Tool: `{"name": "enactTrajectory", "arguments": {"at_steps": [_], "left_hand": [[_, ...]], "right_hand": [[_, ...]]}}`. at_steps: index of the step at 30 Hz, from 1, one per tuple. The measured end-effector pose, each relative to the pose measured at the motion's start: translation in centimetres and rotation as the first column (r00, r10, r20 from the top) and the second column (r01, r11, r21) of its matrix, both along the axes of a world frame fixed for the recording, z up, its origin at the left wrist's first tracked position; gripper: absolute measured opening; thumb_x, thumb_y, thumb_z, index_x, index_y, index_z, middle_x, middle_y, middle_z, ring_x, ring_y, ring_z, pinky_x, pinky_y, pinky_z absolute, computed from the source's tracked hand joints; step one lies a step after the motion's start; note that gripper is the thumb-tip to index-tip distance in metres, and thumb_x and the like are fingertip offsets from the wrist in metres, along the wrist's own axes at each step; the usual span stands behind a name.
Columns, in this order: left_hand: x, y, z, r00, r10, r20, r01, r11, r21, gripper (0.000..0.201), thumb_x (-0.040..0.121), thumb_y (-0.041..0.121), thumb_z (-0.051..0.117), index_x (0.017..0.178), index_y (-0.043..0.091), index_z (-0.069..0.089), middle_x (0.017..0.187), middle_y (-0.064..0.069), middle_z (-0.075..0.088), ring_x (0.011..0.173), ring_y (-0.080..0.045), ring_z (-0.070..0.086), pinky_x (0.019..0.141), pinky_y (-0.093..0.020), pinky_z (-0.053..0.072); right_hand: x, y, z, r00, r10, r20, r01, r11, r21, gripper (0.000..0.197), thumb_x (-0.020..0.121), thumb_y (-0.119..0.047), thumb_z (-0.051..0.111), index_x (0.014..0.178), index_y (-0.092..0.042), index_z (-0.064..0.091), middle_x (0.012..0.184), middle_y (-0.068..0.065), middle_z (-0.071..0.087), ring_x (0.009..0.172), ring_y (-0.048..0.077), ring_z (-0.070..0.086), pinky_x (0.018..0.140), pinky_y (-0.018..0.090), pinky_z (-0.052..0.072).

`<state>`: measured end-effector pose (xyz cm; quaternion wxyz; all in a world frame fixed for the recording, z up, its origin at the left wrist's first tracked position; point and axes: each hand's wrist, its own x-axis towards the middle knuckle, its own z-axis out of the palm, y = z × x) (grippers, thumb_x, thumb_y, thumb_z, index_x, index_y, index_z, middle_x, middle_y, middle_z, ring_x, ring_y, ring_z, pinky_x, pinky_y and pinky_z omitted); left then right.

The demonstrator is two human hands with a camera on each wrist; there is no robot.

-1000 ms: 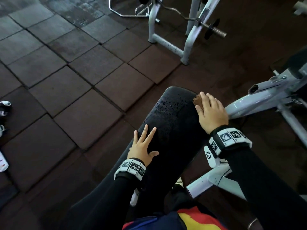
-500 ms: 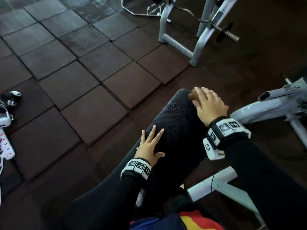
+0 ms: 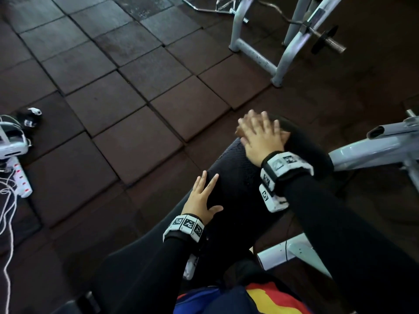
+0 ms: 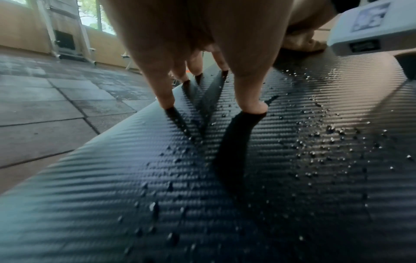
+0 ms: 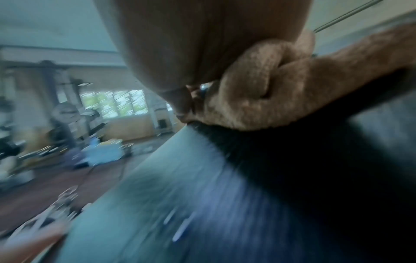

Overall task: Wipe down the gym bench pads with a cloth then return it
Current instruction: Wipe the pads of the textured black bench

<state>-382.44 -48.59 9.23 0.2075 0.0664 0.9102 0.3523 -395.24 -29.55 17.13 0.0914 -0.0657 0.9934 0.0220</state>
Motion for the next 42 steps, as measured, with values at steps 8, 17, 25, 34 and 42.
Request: {"name": "enactTrajectory", "arguments": {"at_steps": [8,17,25,34,42], "left_hand": [[0.7,-1.1,-0.7,0.999,0.031,0.029,-0.032,0.999,0.018,0.096,0.081,0.023,0.073,0.141,0.046,0.001,0.159,0.007,-0.005,0.146,-0.015,-0.006,0.115,-0.026,0.008],[0.7,-0.8,-0.9,0.997,0.053,0.056,-0.055,0.998,0.040,0.098,0.082,0.020,0.072,0.141,0.046,0.000,0.158,0.010,-0.009,0.145,-0.013,-0.010,0.114,-0.027,0.007],[0.7,-0.8,-0.8,0.997,0.051,0.054,-0.053,0.998,0.036,0.098,0.082,0.021,0.072,0.140,0.046,-0.002,0.158,0.009,-0.009,0.144,-0.013,-0.010,0.114,-0.028,0.007],[0.9,-0.9,-1.4,0.997,0.064,0.031,-0.066,0.996,0.053,0.099,0.081,0.020,0.073,0.139,0.049,-0.002,0.149,0.020,-0.013,0.140,-0.006,-0.012,0.110,-0.021,0.003],[0.6,-0.8,-0.3,0.994,0.073,0.080,-0.076,0.997,0.030,0.097,0.079,0.023,0.075,0.143,0.049,0.006,0.157,0.014,-0.005,0.145,-0.011,-0.007,0.114,-0.030,0.013]], "right_hand": [[9.0,0.4,-3.4,0.944,0.308,0.115,-0.310,0.951,0.003,0.058,0.097,-0.031,0.037,0.147,-0.041,0.009,0.145,-0.017,-0.026,0.144,0.019,-0.012,0.110,0.039,-0.018],[-0.4,6.4,2.3,0.997,-0.071,-0.004,0.071,0.996,-0.058,0.056,0.098,-0.032,0.037,0.147,-0.041,0.011,0.158,-0.010,-0.002,0.145,0.026,-0.004,0.114,0.049,0.003],[1.3,-1.4,-0.6,0.996,0.085,0.036,-0.085,0.996,-0.005,0.056,0.098,-0.030,0.034,0.149,-0.033,0.010,0.158,-0.005,-0.009,0.144,0.024,-0.010,0.114,0.048,-0.007],[7.8,2.5,-1.7,0.984,0.162,0.072,-0.162,0.987,-0.003,0.065,0.094,-0.025,0.043,0.147,-0.040,0.009,0.152,-0.015,-0.016,0.145,0.019,-0.005,0.115,0.042,-0.002],[0.6,3.6,1.6,0.987,-0.159,-0.026,0.157,0.984,-0.081,0.062,0.096,-0.026,0.038,0.150,-0.028,0.008,0.158,0.003,-0.012,0.144,0.028,-0.009,0.114,0.049,-0.002]]}}
